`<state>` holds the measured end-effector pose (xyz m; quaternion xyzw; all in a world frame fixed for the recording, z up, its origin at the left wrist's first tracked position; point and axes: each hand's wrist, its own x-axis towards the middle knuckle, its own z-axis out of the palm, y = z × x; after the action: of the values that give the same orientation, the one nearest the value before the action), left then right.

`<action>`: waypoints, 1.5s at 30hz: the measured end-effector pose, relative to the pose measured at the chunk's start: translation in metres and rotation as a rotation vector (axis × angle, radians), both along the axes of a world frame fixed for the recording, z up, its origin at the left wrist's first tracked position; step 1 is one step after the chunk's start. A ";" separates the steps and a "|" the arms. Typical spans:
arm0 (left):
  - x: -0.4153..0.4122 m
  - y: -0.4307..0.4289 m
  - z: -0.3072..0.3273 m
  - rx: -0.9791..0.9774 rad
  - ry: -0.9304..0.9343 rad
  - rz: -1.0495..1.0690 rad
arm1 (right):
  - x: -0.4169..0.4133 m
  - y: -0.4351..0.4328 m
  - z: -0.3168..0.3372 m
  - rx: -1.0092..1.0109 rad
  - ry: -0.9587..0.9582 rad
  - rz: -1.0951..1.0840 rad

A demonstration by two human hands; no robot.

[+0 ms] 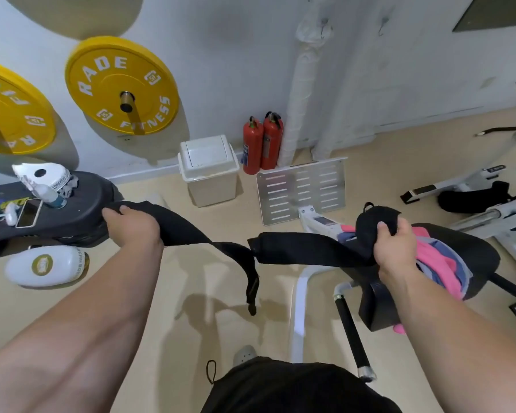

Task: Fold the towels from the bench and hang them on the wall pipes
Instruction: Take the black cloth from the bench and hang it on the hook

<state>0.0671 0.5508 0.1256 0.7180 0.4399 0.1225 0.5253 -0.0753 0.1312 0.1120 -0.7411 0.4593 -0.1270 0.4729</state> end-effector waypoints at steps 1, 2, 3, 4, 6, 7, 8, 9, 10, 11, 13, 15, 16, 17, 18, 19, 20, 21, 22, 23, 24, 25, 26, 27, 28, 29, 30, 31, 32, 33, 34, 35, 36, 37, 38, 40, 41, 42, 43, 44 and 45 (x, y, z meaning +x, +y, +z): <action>-0.003 0.000 0.001 0.015 -0.004 -0.002 | -0.003 -0.003 -0.002 -0.028 0.031 -0.027; -0.007 -0.003 0.001 0.035 -0.013 -0.025 | -0.005 -0.004 -0.003 -0.046 0.042 -0.059; -0.013 -0.010 0.000 0.052 -0.025 -0.084 | -0.005 -0.001 -0.002 -0.040 0.033 -0.067; -0.019 -0.020 -0.002 0.061 -0.033 -0.177 | -0.003 0.004 -0.003 -0.023 0.013 -0.042; -0.030 -0.047 -0.009 0.062 -0.053 -0.391 | 0.004 0.023 0.000 0.037 -0.052 0.077; -0.035 -0.063 -0.012 0.047 -0.057 -0.494 | 0.008 0.034 0.002 0.076 -0.074 0.139; -0.040 -0.078 -0.015 0.024 -0.063 -0.592 | 0.011 0.045 0.006 0.111 -0.090 0.212; -0.045 -0.091 -0.016 -0.007 -0.064 -0.680 | 0.014 0.055 0.011 0.138 -0.093 0.284; -0.051 -0.102 -0.016 -0.047 -0.064 -0.753 | 0.015 0.064 0.016 0.177 -0.097 0.360; -0.055 -0.111 -0.016 -0.097 -0.061 -0.808 | 0.016 0.070 0.020 0.222 -0.091 0.426; -0.062 -0.123 -0.012 -0.221 -0.022 -0.869 | 0.012 0.079 0.030 0.329 -0.089 0.528; -0.065 -0.128 -0.011 -0.325 -0.002 -0.900 | 0.008 0.085 0.038 0.372 -0.099 0.594; -0.067 -0.130 -0.008 -0.347 0.001 -0.927 | 0.005 0.087 0.042 0.388 -0.112 0.617; -0.068 -0.130 -0.007 -0.347 0.004 -0.943 | 0.003 0.089 0.045 0.412 -0.125 0.629; -0.070 -0.130 -0.006 -0.354 0.003 -0.963 | 0.001 0.093 0.048 0.446 -0.138 0.645; -0.072 -0.130 -0.004 -0.366 -0.006 -0.985 | -0.001 0.095 0.050 0.478 -0.145 0.656; -0.075 -0.130 -0.002 -0.377 -0.016 -1.015 | -0.002 0.098 0.051 0.502 -0.148 0.675; -0.078 -0.130 0.001 -0.387 -0.031 -1.057 | -0.003 0.102 0.050 0.516 -0.146 0.690; -0.081 -0.131 0.005 -0.395 -0.044 -1.101 | -0.002 0.106 0.050 0.519 -0.133 0.706; -0.083 -0.133 0.008 -0.401 -0.057 -1.134 | -0.001 0.111 0.050 0.509 -0.114 0.710; -0.086 -0.134 0.011 -0.415 -0.063 -1.154 | -0.001 0.116 0.050 0.492 -0.100 0.698; -0.089 -0.135 0.014 -0.442 -0.065 -1.159 | 0.000 0.122 0.049 0.471 -0.099 0.679; -0.093 -0.136 0.019 -0.470 -0.068 -1.156 | 0.000 0.129 0.048 0.457 -0.107 0.646; -0.096 -0.135 0.021 -0.495 -0.072 -1.147 | 0.000 0.136 0.046 0.454 -0.117 0.602; -0.100 -0.133 0.023 -0.513 -0.073 -1.142 | 0.001 0.143 0.043 0.450 -0.131 0.562; -0.103 -0.129 0.025 -0.525 -0.071 -1.134 | 0.002 0.150 0.040 0.442 -0.148 0.538; -0.105 -0.125 0.028 -0.533 -0.070 -1.121 | 0.004 0.156 0.038 0.429 -0.160 0.536; -0.106 -0.120 0.030 -0.543 -0.069 -1.106 | 0.005 0.162 0.037 0.416 -0.163 0.541; -0.107 -0.115 0.033 -0.546 -0.063 -1.097 | 0.007 0.168 0.037 0.407 -0.164 0.542; -0.107 -0.111 0.036 -0.552 -0.058 -1.088 | 0.009 0.173 0.038 0.401 -0.168 0.545; -0.106 -0.107 0.040 -0.552 -0.058 -1.086 | 0.012 0.177 0.040 0.399 -0.174 0.549; -0.105 -0.104 0.044 -0.557 -0.063 -1.082 | 0.015 0.181 0.042 0.401 -0.179 0.554; -0.103 -0.101 0.047 -0.558 -0.065 -1.070 | 0.018 0.184 0.045 0.407 -0.184 0.560; -0.100 -0.097 0.051 -0.558 -0.082 -1.049 | 0.023 0.189 0.047 0.408 -0.191 0.579; -0.096 -0.093 0.053 -0.550 -0.094 -1.036 | 0.029 0.192 0.049 0.400 -0.201 0.600; -0.097 -0.094 0.056 -0.556 -0.101 -1.023 | 0.032 0.191 0.049 0.366 -0.222 0.615; -0.095 -0.094 0.057 -0.572 -0.104 -0.997 | 0.037 0.192 0.051 0.349 -0.231 0.619; -0.090 -0.093 0.057 -0.585 -0.108 -0.968 | 0.044 0.194 0.052 0.331 -0.241 0.621; -0.084 -0.094 0.058 -0.590 -0.108 -0.953 | 0.051 0.195 0.053 0.321 -0.253 0.620; -0.077 -0.095 0.059 -0.583 -0.101 -0.952 | 0.059 0.195 0.054 0.327 -0.260 0.610; -0.069 -0.096 0.061 -0.578 -0.104 -0.962 | 0.068 0.196 0.055 0.347 -0.263 0.596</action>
<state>-0.0015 0.4547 0.1864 0.6578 0.0522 -0.2212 0.7181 -0.0072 0.3269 0.1674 -0.7284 0.1734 0.0019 0.6629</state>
